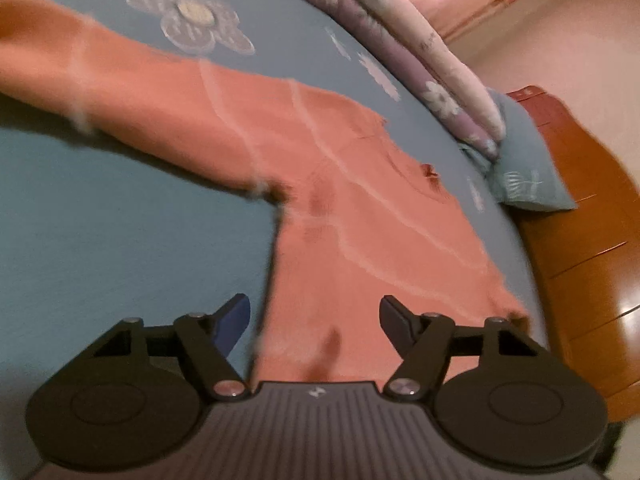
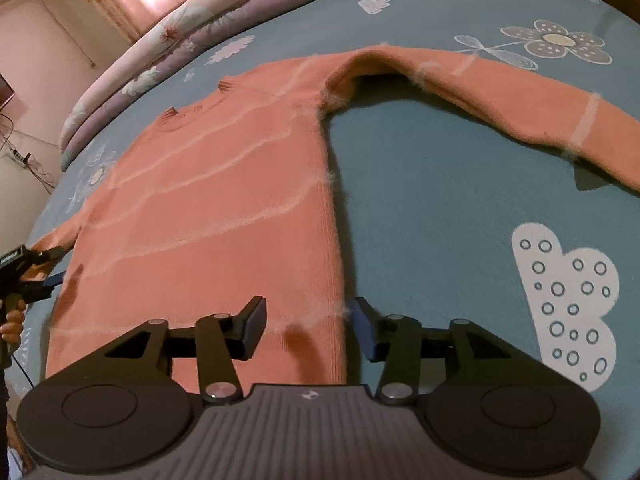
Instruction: Fold clothes
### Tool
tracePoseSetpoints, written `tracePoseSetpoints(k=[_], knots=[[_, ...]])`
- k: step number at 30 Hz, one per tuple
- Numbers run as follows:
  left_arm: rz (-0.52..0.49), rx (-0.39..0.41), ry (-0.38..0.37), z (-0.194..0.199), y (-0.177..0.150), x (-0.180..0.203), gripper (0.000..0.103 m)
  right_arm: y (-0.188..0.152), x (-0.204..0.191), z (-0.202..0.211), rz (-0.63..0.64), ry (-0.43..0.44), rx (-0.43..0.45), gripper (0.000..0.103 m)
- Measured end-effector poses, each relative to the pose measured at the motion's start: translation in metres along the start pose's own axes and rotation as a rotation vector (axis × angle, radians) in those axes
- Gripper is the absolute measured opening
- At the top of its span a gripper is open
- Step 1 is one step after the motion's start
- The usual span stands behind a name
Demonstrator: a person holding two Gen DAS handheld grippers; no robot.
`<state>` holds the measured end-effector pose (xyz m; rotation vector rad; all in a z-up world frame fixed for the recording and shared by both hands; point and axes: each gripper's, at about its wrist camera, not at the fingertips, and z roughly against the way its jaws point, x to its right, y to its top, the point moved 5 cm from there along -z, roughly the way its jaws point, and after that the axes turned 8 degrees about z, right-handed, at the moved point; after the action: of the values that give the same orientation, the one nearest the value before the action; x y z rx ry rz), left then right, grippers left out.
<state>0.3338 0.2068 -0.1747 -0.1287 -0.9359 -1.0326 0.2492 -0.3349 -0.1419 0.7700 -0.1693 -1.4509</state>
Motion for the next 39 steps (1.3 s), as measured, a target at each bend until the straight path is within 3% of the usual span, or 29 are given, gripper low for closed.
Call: tracePoseSetpoints(k=[8,16,19,22,23,24,25,26,28,33,36,38,39], knots=[[0.068,-0.058,-0.142,-0.043,0.027,0.001,0.070,0.010,0.001,-0.013,-0.009,-0.012,-0.008,0.054],[0.017,-0.114,-0.247,-0.014,-0.021,-0.012,0.074,0.012,0.006,-0.020,0.043,0.068,0.021,0.060],[-0.002,-0.127,-0.234,-0.013,-0.033,-0.008,0.073,0.025,0.012,-0.032,0.061,0.113,0.045,0.063],[-0.007,-0.126,-0.180,-0.017,-0.035,0.001,0.069,0.038,0.015,-0.043,0.047,0.154,0.062,0.070],[-0.012,-0.123,-0.149,-0.018,-0.035,0.004,0.056,0.042,0.015,-0.046,0.035,0.165,0.066,0.069],[-0.028,-0.117,-0.088,-0.018,-0.037,0.006,0.025,0.046,0.015,-0.048,0.023,0.177,0.070,0.064],[-0.052,-0.110,-0.011,-0.019,-0.039,0.007,0.009,0.047,0.014,-0.050,0.014,0.180,0.068,0.041],[-0.069,-0.094,0.042,-0.017,-0.040,0.008,0.009,0.045,0.013,-0.052,0.010,0.167,0.059,0.013],[-0.095,-0.065,0.104,-0.010,-0.041,0.014,0.009,0.042,0.010,-0.052,0.008,0.138,0.048,0.011],[-0.252,0.011,0.298,0.002,-0.043,0.034,0.008,0.043,-0.010,-0.044,0.147,-0.048,0.049,0.010],[-0.188,0.017,0.304,-0.001,-0.039,0.019,0.013,0.038,-0.014,-0.048,0.192,-0.124,0.032,0.013],[-0.168,0.023,0.310,0.005,-0.039,0.019,0.016,0.038,-0.011,-0.042,0.158,-0.124,0.036,0.026],[-0.180,0.031,0.329,0.008,-0.040,0.022,0.020,0.038,-0.010,-0.035,0.143,-0.137,0.041,0.026]])
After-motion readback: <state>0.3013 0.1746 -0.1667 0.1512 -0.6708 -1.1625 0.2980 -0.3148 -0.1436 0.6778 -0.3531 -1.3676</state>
